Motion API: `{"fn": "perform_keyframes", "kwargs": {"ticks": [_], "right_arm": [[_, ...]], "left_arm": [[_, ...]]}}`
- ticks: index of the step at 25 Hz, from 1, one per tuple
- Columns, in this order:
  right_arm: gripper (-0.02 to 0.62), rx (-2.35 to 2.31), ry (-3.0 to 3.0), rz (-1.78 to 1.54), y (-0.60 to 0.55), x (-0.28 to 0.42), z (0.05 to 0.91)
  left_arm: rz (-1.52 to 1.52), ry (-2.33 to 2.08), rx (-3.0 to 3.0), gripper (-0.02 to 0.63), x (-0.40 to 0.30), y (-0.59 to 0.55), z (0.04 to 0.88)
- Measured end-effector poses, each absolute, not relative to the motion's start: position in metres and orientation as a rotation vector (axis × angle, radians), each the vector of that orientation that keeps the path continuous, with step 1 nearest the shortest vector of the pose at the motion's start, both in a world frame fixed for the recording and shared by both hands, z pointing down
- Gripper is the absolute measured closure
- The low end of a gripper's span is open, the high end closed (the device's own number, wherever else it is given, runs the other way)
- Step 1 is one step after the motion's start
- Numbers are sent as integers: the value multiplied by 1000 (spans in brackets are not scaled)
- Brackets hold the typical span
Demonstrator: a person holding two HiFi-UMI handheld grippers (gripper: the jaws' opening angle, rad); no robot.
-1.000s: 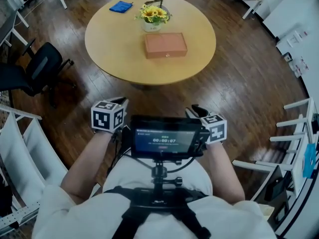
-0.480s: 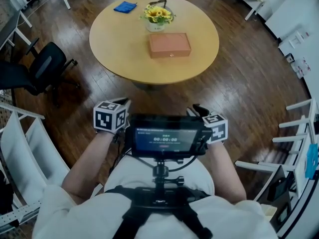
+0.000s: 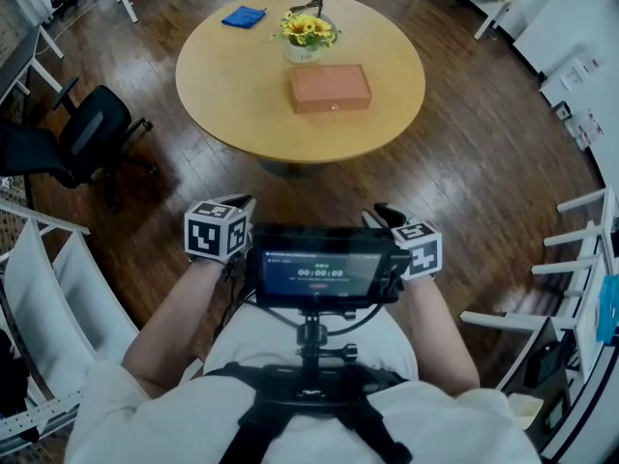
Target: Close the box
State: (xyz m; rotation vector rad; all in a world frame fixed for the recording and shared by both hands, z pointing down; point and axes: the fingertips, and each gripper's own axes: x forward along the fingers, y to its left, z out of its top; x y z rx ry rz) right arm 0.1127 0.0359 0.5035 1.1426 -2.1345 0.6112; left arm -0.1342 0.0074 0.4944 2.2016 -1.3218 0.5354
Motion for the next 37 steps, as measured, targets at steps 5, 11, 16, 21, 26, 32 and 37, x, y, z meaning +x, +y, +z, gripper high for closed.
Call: {"fn": "perform_keyframes", "kwargs": {"ticks": [5, 11, 16, 21, 26, 32, 37], "right_arm": [[471, 1137, -2142, 608, 37, 112, 503], [472, 1122, -2147, 586, 37, 109, 503], [477, 1106, -2135, 580, 37, 108, 508], [477, 1098, -2139, 593, 38, 107, 513], [477, 1092, -2150, 602, 40, 108, 517], [477, 1091, -2152, 615, 40, 110, 521], [477, 1099, -2160, 614, 36, 123, 523]], "left_arm": [[539, -1324, 2198, 588, -134, 10, 495], [540, -1334, 2179, 588, -138, 15, 500], [542, -1337, 2159, 588, -142, 19, 505], [551, -1339, 2156, 588, -141, 20, 508], [561, -1335, 2161, 588, -137, 20, 508], [570, -1330, 2164, 588, -134, 19, 510], [580, -1327, 2163, 588, -119, 19, 509]]}}
